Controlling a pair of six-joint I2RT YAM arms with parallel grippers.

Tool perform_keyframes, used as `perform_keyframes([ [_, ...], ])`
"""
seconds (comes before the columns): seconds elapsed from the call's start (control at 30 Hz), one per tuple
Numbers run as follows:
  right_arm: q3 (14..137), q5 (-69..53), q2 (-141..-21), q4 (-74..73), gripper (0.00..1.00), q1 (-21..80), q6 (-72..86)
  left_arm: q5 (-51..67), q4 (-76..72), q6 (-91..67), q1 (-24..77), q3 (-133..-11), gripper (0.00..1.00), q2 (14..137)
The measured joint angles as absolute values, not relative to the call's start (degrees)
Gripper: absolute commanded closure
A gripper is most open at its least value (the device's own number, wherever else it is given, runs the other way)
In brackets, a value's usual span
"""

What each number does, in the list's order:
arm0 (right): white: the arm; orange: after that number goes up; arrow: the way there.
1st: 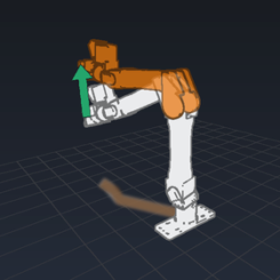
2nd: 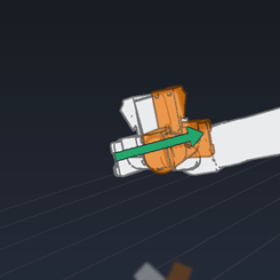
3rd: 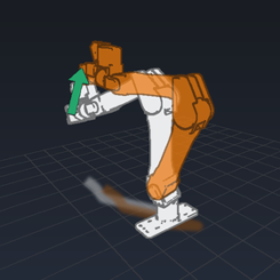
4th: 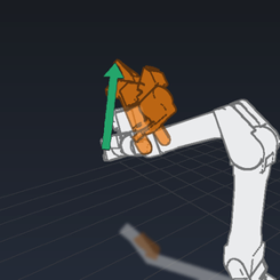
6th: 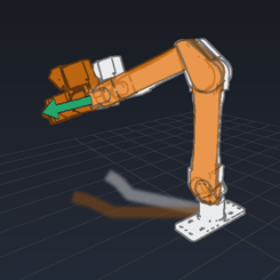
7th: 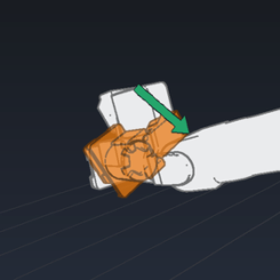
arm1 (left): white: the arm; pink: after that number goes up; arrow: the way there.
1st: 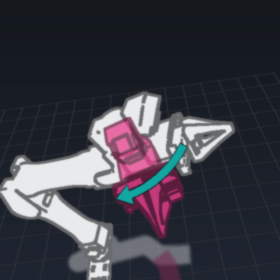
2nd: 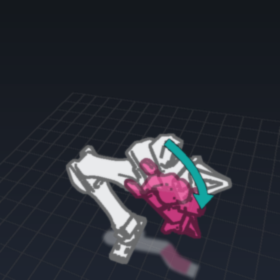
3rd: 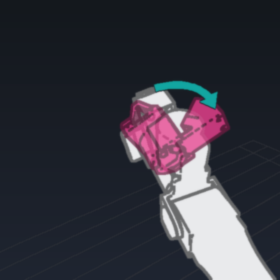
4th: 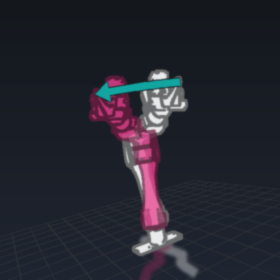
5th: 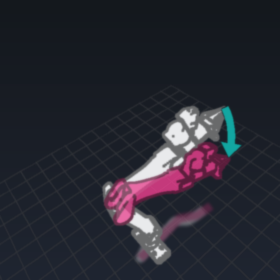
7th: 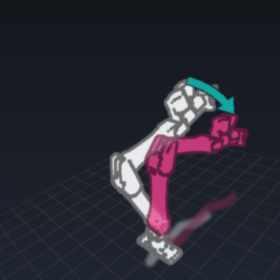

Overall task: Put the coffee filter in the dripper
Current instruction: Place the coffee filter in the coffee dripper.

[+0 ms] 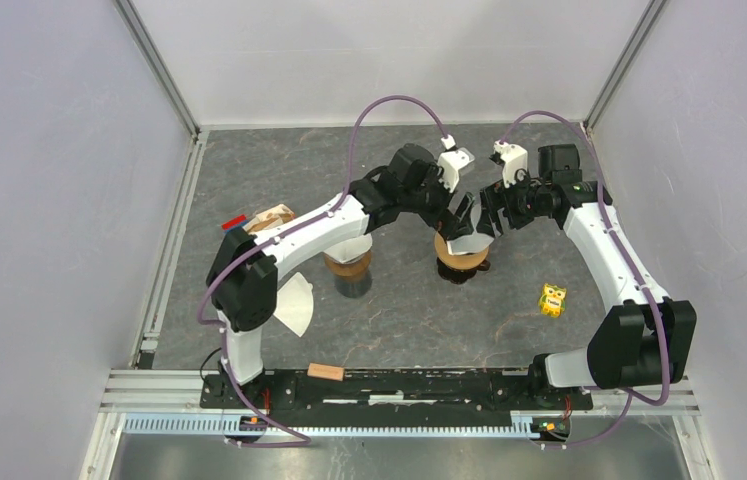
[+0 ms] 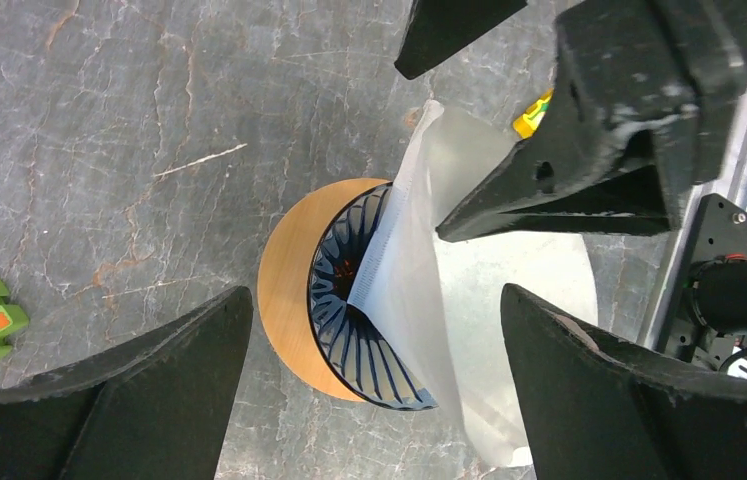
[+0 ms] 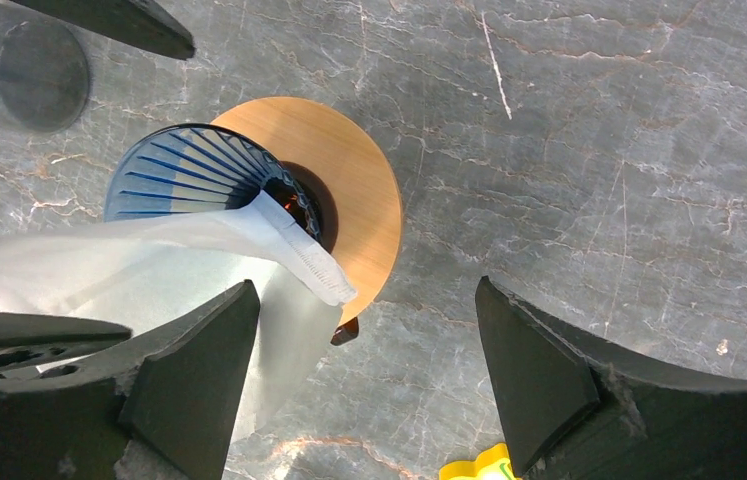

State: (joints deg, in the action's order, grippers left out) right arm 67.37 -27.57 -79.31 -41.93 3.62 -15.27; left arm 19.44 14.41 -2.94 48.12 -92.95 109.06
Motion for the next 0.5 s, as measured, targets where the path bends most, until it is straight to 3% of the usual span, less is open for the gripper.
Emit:
perform_keyframes([
  [0.5, 67.37, -27.16, -79.33, -41.98, 0.14, 3.62, -15.27, 18.52, 14.06, -3.05, 45.21, -90.89, 0.00, 106.00],
])
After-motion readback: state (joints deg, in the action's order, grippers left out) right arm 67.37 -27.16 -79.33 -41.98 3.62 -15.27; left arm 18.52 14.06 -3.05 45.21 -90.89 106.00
